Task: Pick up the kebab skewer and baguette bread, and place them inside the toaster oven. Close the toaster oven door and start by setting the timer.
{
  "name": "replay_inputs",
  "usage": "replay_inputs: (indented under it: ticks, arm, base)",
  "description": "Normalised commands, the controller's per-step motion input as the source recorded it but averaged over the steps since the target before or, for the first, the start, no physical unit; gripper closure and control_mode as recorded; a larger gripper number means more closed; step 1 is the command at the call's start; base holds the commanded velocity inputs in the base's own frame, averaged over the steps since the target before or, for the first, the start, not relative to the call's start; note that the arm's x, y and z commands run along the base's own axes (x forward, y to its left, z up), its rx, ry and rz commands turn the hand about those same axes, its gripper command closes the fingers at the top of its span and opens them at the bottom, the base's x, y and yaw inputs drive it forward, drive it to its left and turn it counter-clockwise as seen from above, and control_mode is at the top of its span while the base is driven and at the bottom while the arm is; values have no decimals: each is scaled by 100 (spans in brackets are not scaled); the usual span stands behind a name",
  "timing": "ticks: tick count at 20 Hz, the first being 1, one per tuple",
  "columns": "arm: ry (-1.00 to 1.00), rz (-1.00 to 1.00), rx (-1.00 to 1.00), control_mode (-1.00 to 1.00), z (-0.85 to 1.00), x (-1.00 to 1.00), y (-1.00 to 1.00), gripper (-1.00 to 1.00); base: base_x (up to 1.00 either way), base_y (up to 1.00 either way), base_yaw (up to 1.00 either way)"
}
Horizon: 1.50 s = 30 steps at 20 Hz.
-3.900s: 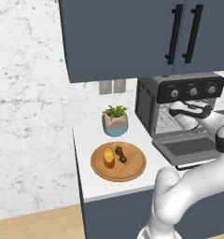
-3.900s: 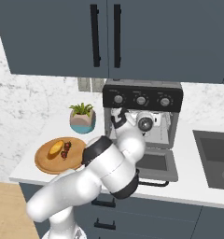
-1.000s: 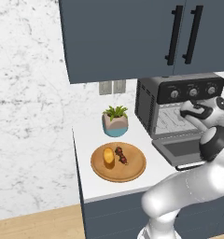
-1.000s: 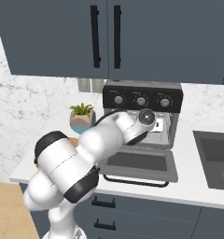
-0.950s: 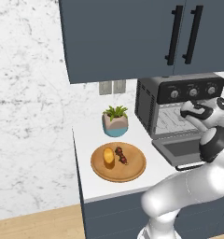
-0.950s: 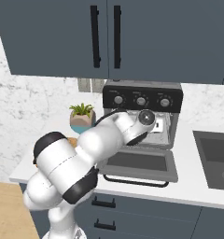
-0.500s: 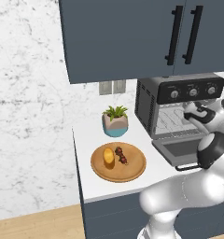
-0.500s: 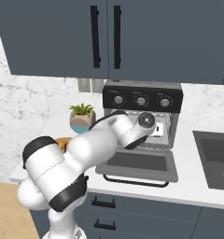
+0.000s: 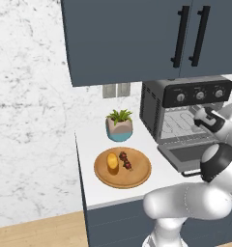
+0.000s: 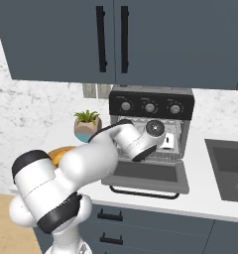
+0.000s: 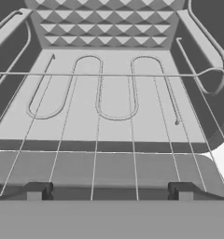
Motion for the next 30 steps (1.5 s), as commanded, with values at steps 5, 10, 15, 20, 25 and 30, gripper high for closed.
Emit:
replay_inputs:
  ticks: [5, 10, 15, 20, 25, 30]
  arm:
    - [7, 0, 0, -100, -44, -46, 0, -100]
    - [1, 0, 0, -100, -8, -27, 0, -100]
    - [1, 0, 0, -100, 12, -12, -3, -100]
    - [5, 0, 0, -100, 46, -10, -3, -100]
    - [16, 0, 0, -100, 30, -24, 0, -100]
    - [22, 0, 0, -100, 26, -12, 0, -100]
  base:
    - [0, 0, 0]
    - [0, 0, 0]
    - [0, 0, 0]
    - [0, 0, 0]
    - [0, 0, 0]
    - [0, 0, 0]
